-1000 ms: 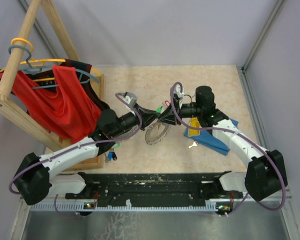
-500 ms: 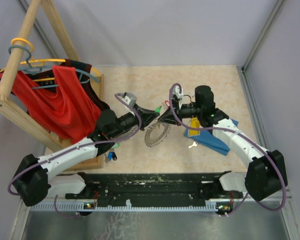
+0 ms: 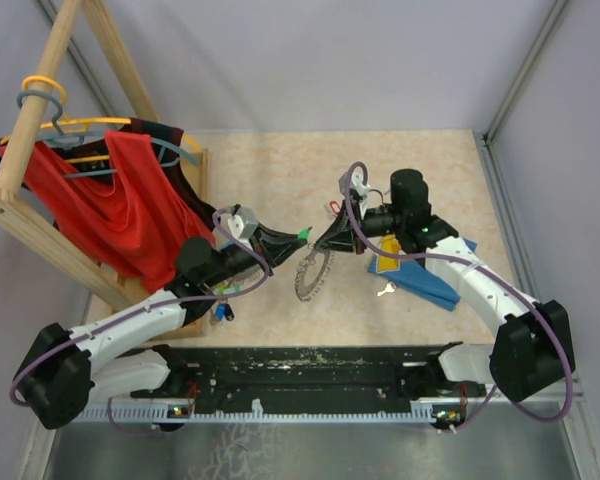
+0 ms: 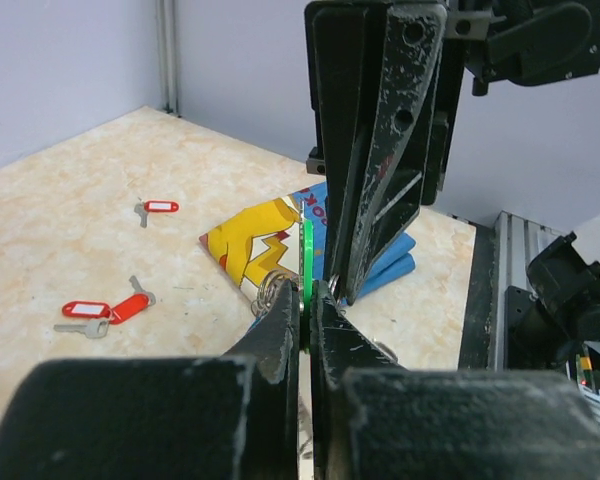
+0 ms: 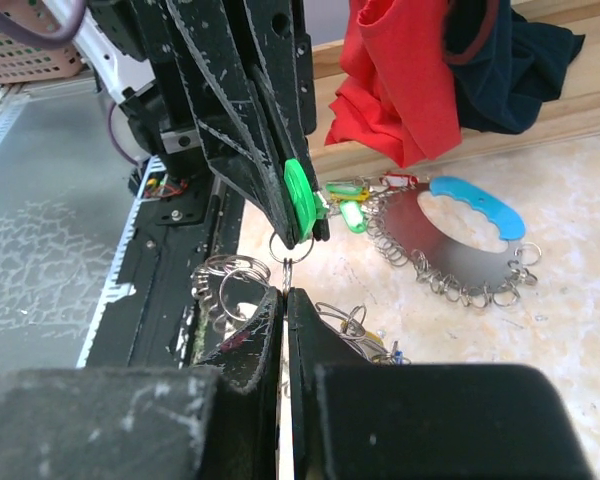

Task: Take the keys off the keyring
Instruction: Remove the key from the keyring.

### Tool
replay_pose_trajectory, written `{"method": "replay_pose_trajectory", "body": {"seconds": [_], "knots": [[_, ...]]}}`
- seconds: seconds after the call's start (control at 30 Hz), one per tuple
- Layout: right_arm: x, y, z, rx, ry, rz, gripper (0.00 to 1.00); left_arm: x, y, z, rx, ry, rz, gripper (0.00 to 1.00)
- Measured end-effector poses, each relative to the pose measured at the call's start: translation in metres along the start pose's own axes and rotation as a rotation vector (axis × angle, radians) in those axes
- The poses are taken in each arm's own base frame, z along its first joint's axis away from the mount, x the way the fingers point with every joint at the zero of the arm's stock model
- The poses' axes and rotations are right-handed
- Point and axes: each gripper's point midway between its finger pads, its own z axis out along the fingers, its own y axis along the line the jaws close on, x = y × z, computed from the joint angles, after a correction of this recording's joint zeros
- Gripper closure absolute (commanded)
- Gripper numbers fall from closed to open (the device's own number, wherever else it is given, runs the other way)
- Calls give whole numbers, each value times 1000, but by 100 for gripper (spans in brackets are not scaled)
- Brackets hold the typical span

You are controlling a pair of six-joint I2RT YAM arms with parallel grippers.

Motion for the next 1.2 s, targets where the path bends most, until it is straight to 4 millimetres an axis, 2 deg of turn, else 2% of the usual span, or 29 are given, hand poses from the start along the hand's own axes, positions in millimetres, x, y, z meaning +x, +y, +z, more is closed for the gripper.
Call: {"method": "replay_pose_trajectory", "body": {"seconds": [0.17, 0.53, 0.77, 0.97, 1.2], "knots": [[-4, 6, 0, -33, -12, 12, 100, 6, -5, -7, 65, -14, 40, 100], [-10, 14, 1, -82, -31, 23, 100, 1, -10, -6, 128, -85, 78, 100], [-8, 13, 3, -92, -30, 50, 100, 6, -11, -14, 126, -151, 42, 100], [-8, 16, 7, -111, -59, 93, 100, 2, -14, -23, 127, -235, -5, 100], [-17, 25, 8, -153, -115, 94, 100, 0, -18, -23, 148, -255, -45, 100]]}}
